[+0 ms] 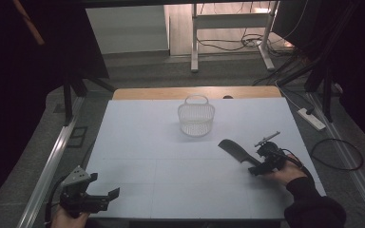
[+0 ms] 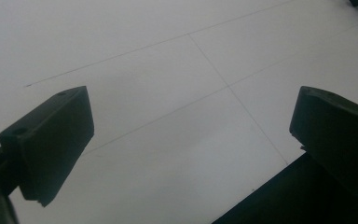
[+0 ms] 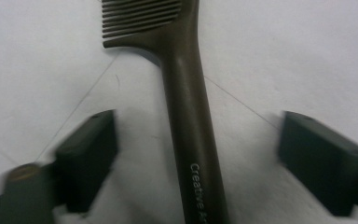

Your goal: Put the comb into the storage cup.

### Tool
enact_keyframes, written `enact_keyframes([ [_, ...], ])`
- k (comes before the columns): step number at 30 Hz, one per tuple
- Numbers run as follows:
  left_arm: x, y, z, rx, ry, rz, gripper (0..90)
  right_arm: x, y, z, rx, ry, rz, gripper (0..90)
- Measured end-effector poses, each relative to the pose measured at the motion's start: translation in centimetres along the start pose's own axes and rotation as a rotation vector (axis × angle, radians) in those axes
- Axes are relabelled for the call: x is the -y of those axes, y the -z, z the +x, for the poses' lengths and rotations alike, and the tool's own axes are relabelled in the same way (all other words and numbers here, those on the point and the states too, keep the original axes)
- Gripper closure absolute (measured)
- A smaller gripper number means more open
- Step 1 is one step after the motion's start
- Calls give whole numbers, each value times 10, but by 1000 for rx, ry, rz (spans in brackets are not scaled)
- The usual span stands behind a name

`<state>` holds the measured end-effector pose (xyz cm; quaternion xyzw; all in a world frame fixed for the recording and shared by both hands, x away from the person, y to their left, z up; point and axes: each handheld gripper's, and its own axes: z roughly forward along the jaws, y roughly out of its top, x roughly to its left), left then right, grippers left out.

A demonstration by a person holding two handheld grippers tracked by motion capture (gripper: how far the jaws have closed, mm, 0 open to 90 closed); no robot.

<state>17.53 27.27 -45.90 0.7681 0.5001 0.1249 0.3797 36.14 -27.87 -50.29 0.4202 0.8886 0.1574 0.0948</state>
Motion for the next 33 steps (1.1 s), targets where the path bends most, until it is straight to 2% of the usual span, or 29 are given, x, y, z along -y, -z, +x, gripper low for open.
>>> enact_keyframes([
  [2, 0, 0, 0, -1, -4, 2, 8, 0, 4, -2, 1, 0, -8, 322],
  [3, 0, 0, 0, -2, -4, 2, 8, 1, 7, -4, -5, 3, -12, 427],
  [4, 0, 0, 0, -1, -4, 2, 8, 1, 7, -4, -5, 3, -12, 427],
  [9, 0, 0, 0, -3, -6, 4, 9, -1, 9, -2, -26, 47, -2, 648],
  [13, 0, 0, 0, -3, -6, 4, 9, -1, 9, -2, -33, 64, -5, 710],
  [18, 0, -1, -1, -5, -8, 6, 10, -2, 9, -2, -37, 68, 1, 721],
  [25, -1, -1, 0, 0, -3, 5, 9, 0, 10, -2, -35, 47, -10, 724],
  [30, -1, -1, 3, 25, 9, 9, 1, 1, 12, -3, -27, 32, -23, 725],
  [33, -1, -1, 4, 35, 12, 8, 0, 3, 16, -6, -22, 7, -59, 725],
])
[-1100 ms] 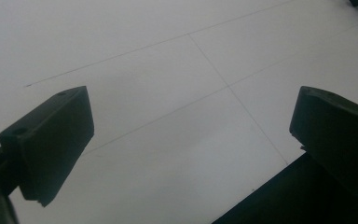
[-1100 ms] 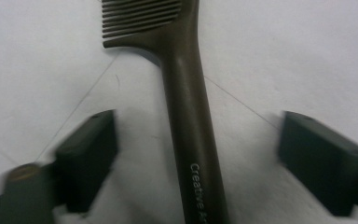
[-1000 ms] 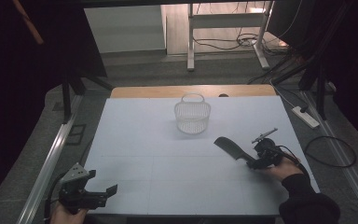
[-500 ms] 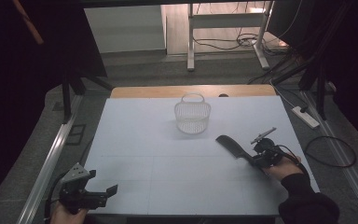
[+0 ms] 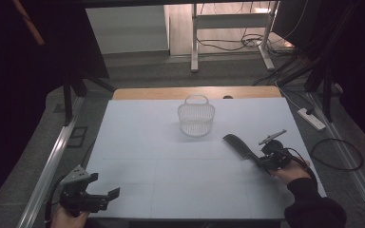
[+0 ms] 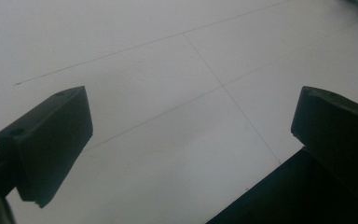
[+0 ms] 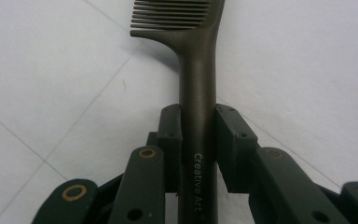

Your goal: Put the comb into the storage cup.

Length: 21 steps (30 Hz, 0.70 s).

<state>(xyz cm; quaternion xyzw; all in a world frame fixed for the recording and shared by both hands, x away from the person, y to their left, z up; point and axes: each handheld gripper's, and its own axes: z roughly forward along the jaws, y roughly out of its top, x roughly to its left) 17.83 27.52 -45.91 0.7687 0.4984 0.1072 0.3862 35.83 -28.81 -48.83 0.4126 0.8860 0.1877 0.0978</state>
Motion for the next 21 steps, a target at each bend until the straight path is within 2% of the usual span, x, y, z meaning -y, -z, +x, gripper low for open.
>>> enact_keyframes([
  [4, -1, 0, 0, 1, -5, -3, 0, 2, 6, 0, 5, -7, -41, 725],
  [13, -7, 0, 5, 16, -6, -21, 0, 1, 16, 7, 8, 8, -94, 725],
  [21, -17, -4, 2, 30, -39, -16, 0, 2, 30, 13, -3, 6, -162, 725],
])
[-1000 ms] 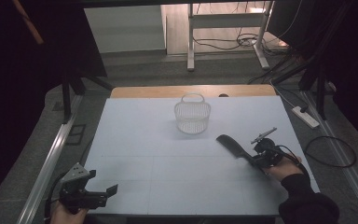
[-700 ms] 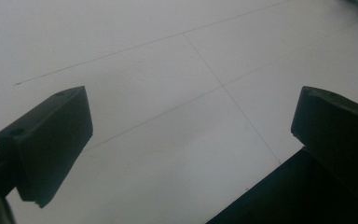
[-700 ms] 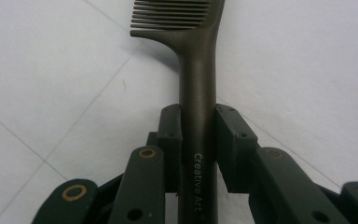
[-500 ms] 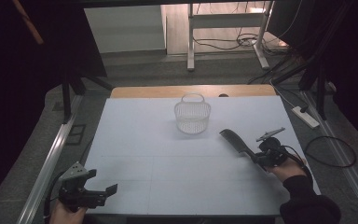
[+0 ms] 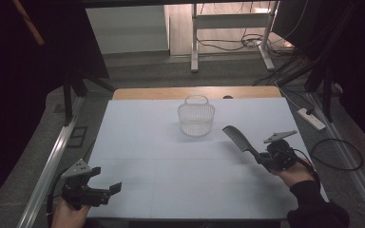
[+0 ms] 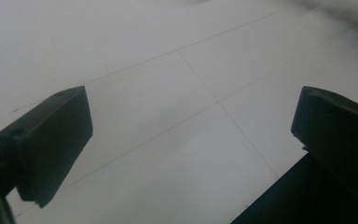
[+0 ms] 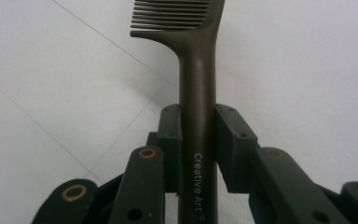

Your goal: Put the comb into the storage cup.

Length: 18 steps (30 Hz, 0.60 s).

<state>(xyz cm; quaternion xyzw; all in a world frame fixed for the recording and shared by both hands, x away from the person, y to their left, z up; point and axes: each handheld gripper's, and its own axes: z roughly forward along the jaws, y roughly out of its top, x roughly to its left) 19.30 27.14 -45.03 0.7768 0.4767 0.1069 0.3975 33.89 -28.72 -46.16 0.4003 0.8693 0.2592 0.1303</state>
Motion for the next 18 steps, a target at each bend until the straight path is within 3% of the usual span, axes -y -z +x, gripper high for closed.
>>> enact_keyframes([
  [18, -25, -19, 2, 108, -36, -3, 0, 2, 19, 13, -6, 13, -87, 724],
])
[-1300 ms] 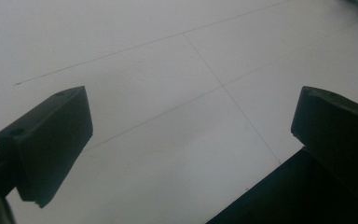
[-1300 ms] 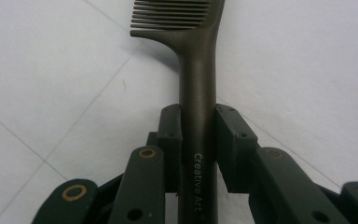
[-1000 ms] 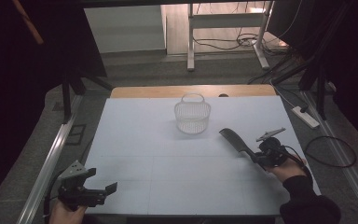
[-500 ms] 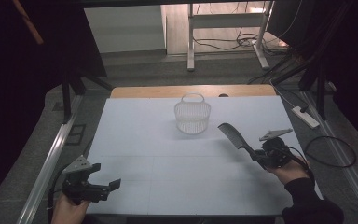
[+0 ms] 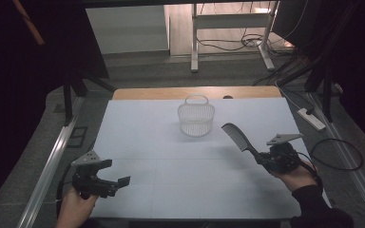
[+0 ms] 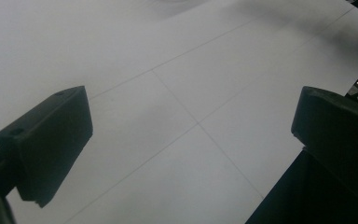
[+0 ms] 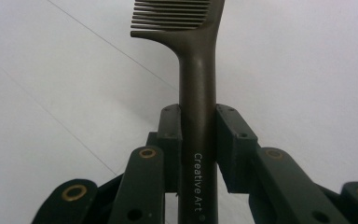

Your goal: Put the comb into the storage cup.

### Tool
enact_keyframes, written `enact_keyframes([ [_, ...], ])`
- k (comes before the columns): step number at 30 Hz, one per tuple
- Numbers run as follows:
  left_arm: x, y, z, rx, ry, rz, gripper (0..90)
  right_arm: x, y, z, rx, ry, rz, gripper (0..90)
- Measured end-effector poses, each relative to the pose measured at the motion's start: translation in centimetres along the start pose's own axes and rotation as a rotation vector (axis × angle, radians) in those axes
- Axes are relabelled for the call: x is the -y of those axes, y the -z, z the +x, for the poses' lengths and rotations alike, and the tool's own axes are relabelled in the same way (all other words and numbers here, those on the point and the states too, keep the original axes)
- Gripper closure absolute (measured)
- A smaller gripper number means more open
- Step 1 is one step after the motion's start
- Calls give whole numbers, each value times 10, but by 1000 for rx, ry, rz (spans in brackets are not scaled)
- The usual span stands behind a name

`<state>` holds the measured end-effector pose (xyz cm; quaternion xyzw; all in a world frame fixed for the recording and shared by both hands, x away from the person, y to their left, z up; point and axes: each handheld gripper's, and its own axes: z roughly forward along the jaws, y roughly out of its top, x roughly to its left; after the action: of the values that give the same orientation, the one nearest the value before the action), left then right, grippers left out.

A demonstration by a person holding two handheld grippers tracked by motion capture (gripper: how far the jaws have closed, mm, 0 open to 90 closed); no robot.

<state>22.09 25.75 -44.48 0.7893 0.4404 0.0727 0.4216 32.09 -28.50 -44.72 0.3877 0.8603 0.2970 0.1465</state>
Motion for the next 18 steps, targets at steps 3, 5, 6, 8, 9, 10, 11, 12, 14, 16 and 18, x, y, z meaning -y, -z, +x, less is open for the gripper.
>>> enact_keyframes([
  [3, -4, -3, -1, 4, -9, -1, 0, 0, 3, 3, -4, 2, -15, 724],
  [5, -8, -6, -2, 5, -17, 1, 0, 0, 4, 5, -4, 7, -20, 724],
  [6, -9, -7, -2, 7, -22, 2, 0, 0, 5, 6, -5, 9, -23, 724],
  [8, -13, -10, -3, 13, -30, -1, 0, 0, 6, 7, -7, 12, -28, 724],
  [9, -15, -11, -4, 18, -30, -3, 0, 0, 6, 8, -7, 13, -30, 725],
  [10, -16, -13, -4, 22, -33, -6, 0, 0, 7, 8, -6, 15, -34, 724],
  [11, -18, -14, -5, 27, -33, -7, 0, 0, 7, 9, -7, 14, -36, 724],
  [12, -20, -16, -6, 31, -36, -9, 0, 0, 8, 10, -10, 15, -40, 724],
  [14, -22, -19, -7, 41, -44, -12, 0, 0, 9, 11, -7, 19, -43, 724],
  [16, -25, -23, -9, 53, -50, -13, 0, 0, 10, 12, -8, 22, -46, 724],
  [18, -28, -26, -10, 54, -59, -9, 0, 0, 10, 13, -7, 28, -51, 724],
])
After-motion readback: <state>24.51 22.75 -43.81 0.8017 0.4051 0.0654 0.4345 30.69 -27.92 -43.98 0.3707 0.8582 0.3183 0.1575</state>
